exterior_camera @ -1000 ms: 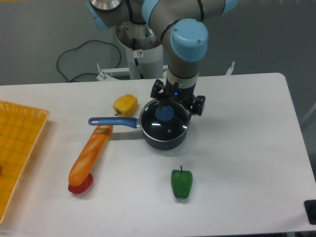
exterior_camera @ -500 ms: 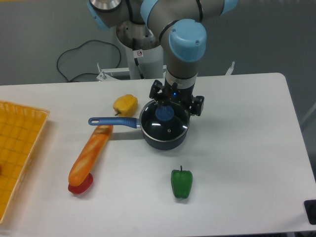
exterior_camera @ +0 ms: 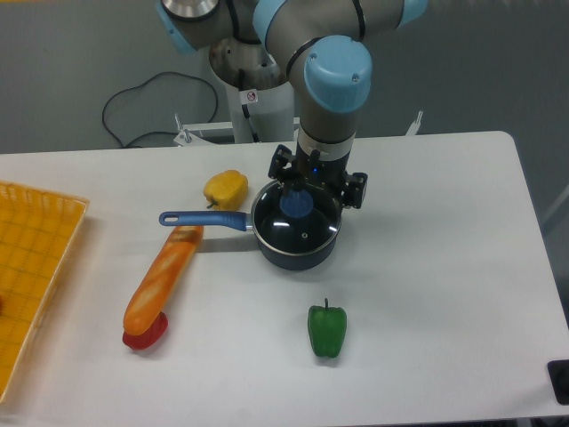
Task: Open the lid
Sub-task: 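Close the gripper on the blue knob and adjust the grip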
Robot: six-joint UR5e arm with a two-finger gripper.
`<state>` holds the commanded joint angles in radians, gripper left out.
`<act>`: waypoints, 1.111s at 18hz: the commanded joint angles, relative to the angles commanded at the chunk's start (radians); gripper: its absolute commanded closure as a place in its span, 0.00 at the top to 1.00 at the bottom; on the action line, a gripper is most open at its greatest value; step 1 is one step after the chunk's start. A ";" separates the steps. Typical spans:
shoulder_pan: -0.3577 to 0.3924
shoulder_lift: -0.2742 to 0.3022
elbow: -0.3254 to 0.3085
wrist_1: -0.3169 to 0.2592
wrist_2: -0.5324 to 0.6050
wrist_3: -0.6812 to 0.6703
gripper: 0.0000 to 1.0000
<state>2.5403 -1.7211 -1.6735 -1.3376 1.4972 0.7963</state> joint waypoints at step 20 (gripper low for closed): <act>-0.046 -0.051 -0.109 0.155 0.063 -0.048 1.00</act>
<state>2.4943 -1.7718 -1.7825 -1.1827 1.5600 0.7486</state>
